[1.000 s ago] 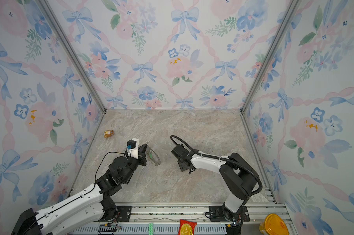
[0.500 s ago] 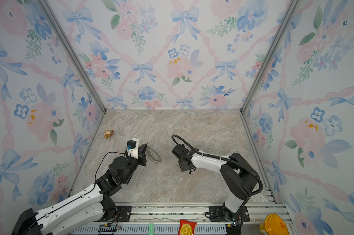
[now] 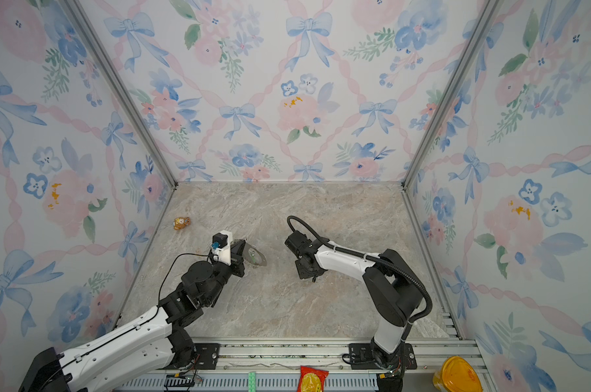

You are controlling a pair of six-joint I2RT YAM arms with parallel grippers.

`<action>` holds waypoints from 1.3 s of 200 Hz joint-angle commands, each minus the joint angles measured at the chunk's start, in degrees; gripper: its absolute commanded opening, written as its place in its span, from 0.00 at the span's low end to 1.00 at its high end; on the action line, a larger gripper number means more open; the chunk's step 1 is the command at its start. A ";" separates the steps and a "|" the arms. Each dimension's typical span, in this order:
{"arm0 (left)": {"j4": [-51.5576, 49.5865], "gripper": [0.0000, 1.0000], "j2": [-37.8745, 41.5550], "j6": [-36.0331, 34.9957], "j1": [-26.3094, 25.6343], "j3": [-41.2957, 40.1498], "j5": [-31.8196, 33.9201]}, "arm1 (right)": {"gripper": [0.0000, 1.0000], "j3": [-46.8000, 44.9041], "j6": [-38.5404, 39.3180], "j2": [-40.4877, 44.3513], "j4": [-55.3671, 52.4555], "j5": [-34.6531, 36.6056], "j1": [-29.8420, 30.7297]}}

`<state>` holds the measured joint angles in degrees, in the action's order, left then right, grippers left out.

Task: Attach keys to a key ring
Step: Pick up the key from the center of the table.

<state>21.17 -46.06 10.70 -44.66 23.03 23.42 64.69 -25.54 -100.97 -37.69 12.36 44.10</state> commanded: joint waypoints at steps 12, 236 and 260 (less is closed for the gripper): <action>2.63 0.00 0.27 -0.87 -0.42 -0.28 0.64 | 0.27 2.53 -1.70 -2.49 -3.35 -0.21 -0.74; 2.58 0.00 0.14 -1.11 -0.77 -0.36 0.86 | 0.10 4.23 -1.79 -5.91 -3.80 4.51 -0.41; 2.62 0.00 0.13 -1.11 -0.73 -0.49 0.91 | 0.08 4.22 -1.70 -5.51 -3.79 4.63 -0.42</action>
<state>21.15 -46.06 10.55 -45.04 23.03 23.42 67.94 -27.03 -106.02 -39.68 15.77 43.88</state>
